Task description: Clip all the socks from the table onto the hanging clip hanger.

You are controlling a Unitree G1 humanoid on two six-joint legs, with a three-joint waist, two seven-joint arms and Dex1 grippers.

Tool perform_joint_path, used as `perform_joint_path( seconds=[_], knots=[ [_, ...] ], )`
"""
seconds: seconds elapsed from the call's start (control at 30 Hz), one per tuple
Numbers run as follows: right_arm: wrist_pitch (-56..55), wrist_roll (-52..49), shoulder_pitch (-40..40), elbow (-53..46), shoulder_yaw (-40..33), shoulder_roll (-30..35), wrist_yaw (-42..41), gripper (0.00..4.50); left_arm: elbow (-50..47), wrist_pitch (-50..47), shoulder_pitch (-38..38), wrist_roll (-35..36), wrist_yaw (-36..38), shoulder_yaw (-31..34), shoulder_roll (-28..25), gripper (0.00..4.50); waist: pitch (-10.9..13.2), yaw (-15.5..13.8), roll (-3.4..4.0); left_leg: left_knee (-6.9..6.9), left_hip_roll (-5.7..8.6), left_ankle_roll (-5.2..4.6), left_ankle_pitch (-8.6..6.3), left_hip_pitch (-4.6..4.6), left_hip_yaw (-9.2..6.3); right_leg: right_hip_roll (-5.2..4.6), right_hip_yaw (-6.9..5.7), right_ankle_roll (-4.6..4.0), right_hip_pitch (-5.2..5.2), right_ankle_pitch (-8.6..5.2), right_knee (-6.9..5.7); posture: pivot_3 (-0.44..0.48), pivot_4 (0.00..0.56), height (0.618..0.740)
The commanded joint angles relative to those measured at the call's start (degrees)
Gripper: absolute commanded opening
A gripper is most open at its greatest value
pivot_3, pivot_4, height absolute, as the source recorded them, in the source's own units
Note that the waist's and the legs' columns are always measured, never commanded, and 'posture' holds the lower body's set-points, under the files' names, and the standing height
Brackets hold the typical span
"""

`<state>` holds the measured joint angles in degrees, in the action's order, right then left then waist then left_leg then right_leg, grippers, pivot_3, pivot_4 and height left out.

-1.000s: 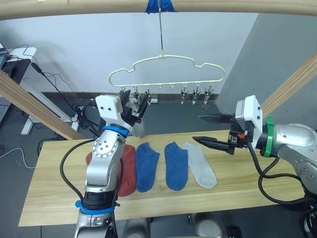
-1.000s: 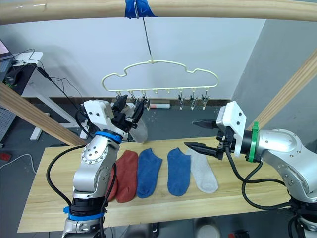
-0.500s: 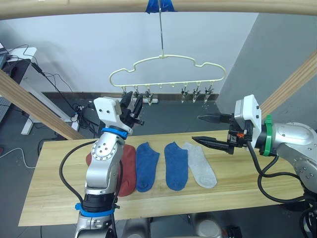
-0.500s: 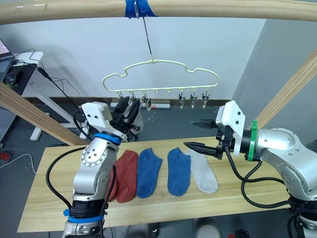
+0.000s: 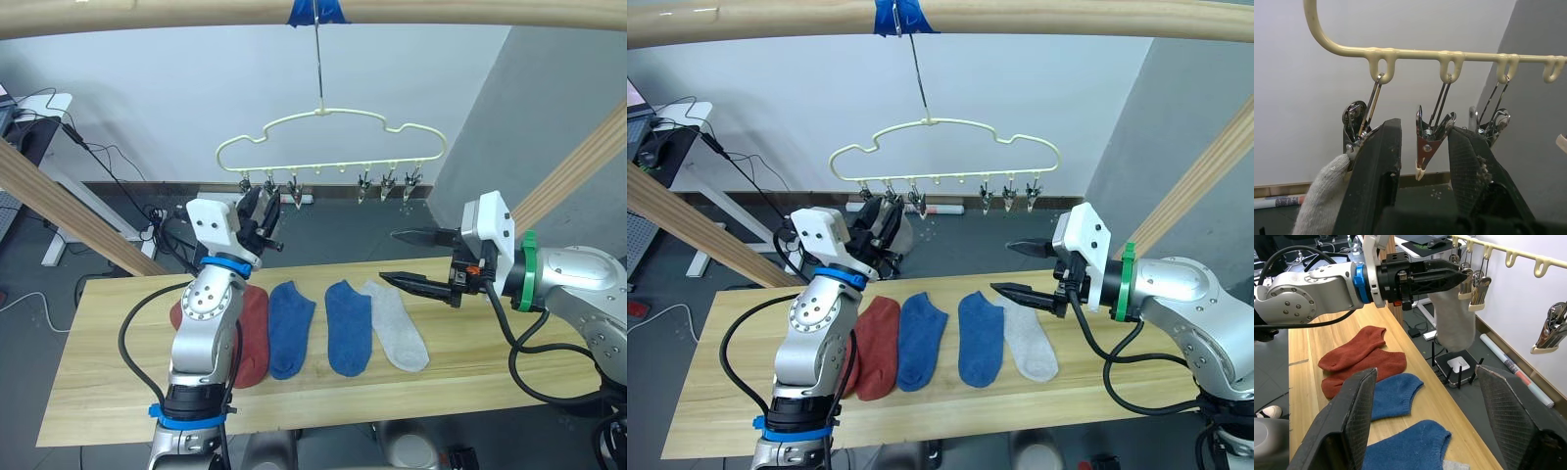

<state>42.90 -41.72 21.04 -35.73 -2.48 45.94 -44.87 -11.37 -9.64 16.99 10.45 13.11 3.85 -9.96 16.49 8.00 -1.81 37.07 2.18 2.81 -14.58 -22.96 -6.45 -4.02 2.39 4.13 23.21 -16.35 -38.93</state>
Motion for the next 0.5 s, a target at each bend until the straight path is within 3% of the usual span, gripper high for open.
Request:
perform_joint_path(
  seconds=[0.03, 0.5],
  knots=[
    [-0.5, -0.9, 0.0, -1.9, -1.0, -0.1, 0.0, 3.35, -2.1, 0.0, 0.7, 0.2, 0.0, -0.3, -0.1, 1.66, 0.0, 0.0, 0.0, 0.0, 0.0, 0.0, 0.0, 0.0, 0.0, 0.0, 0.0, 0.0, 0.0, 0.0, 0.0, -0.274, 0.294, 0.74],
    [-0.6, -0.8, 0.0, -1.8, -1.1, -0.2, 0.1, 3.35, -3.1, -0.8, 2.4, -0.5, -0.3, -0.9, -0.2, 1.66, 0.0, 0.0, 0.0, -0.01, 0.0, 0.0, 0.0, 0.0, 0.0, 0.0, -0.01, 0.0, 0.0, 0.0, 0.0, -0.277, 0.293, 0.74]
  ],
)
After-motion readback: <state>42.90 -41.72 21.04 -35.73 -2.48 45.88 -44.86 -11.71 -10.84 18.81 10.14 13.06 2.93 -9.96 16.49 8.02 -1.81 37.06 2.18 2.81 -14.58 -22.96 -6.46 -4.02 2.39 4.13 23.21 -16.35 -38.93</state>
